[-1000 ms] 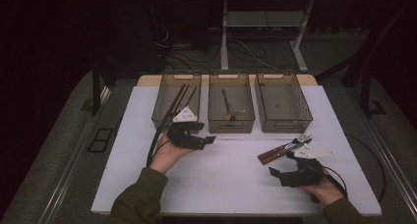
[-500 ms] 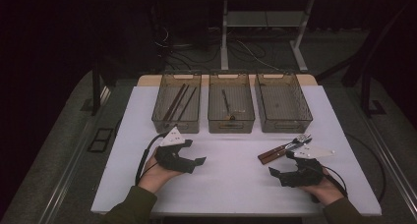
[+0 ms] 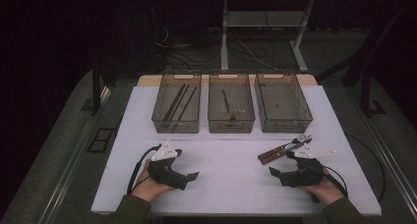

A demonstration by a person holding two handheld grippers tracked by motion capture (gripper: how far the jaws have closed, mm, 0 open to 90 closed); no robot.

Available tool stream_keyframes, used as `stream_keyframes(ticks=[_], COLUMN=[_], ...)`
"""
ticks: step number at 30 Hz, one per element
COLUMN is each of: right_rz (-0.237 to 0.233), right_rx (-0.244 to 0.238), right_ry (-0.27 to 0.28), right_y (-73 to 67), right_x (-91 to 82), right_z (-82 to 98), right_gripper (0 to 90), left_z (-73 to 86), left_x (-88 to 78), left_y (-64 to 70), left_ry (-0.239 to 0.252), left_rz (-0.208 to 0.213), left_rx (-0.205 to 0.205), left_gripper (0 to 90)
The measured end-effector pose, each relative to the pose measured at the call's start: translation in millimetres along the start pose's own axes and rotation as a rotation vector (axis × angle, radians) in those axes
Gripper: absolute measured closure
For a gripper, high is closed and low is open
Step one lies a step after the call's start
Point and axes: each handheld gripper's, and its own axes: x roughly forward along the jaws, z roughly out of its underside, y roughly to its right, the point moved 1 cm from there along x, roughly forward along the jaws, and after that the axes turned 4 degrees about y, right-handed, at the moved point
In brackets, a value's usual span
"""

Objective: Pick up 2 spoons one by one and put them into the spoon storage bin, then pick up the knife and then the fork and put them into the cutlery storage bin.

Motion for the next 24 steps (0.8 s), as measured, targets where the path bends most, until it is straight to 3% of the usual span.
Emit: stream_keyframes(ticks=[4, 14, 20, 24], right_rz=[-0.004, -0.049, -0.089, -0.069], right_rx=[-0.002, 0.023, -0.001, 0.002], right_ry=[0.0, -0.037, -0.055, -0.078], right_y=[1.8, 9.1, 14.3, 21.9], right_x=[-1.4, -7.6, -15.2, -14.8], right_z=[-0.1, -8.6, -16.5, -19.9], right_gripper=[10.8, 10.9, 14.2, 18.6], left_z=[0.9, 0.4, -0.3, -0.5], left_x=[1.6, 1.2, -0.2, 0.1], left_y=[0.0, 0.2, -0.2, -0.8], left_ry=[-0.025, -0.019, -0.008, -0.006], left_rz=[0.019, 0.015, 0.029, 0.03], left_rx=[-0.001, 0.008, 0.002, -0.009], left_gripper=[0.0, 0.0, 0.0, 0.0])
